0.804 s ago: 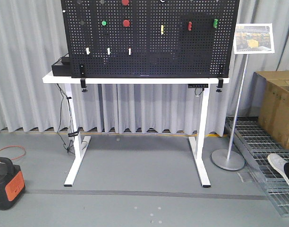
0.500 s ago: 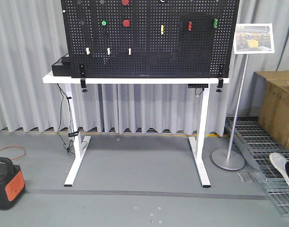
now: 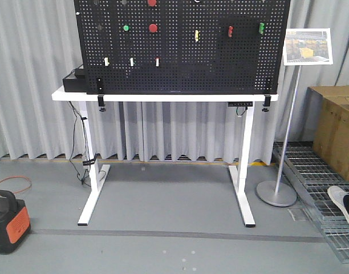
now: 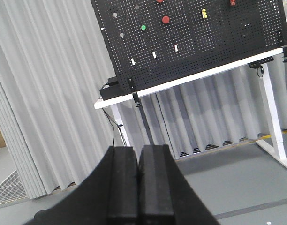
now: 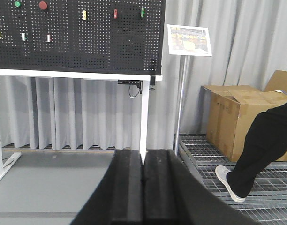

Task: Rotate knob clockwise with right arm
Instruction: 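Drive the base forward toward the black pegboard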

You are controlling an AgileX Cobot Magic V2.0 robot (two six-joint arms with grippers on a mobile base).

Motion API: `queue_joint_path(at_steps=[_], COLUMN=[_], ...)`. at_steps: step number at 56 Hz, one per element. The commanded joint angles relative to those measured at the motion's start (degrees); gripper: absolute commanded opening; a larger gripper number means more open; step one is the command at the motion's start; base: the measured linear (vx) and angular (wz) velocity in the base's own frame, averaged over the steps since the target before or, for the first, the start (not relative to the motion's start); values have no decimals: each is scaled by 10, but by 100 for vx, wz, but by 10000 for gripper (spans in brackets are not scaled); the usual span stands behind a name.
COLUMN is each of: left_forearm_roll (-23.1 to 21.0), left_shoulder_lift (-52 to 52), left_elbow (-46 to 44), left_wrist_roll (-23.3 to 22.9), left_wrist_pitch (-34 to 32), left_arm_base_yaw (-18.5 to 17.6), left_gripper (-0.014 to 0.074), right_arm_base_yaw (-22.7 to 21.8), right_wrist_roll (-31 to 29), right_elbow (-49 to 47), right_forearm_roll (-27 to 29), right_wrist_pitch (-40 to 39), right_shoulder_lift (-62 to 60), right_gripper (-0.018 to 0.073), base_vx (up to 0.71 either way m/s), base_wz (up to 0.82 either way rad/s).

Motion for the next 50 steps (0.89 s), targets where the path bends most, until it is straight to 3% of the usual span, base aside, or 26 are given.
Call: queue_joint_path(at_steps=[1,20,50], left_forearm_roll=[-3,-3,-3], left_shoulder_lift=[10,10,10], left_elbow=[19,19,19], left_wrist_roll=[-2,-2,-2], left_wrist_pitch=[-46,-46,-46], left_arm_base_yaw=[-5,-5,-5], left_gripper=[-6,-6,-6], right_arm_base_yaw=[1,1,1], right_wrist_roll=[-6,-6,-6], right_elbow=[3,3,3], right_forearm_roll=[-2,-2,-2], right_wrist_pitch=[-46,-46,-46], right_shoulder_lift=[-2,-2,-2], right_gripper=[-4,-4,-4], base_vx=[7,19,39], base_wz=[3,4,1])
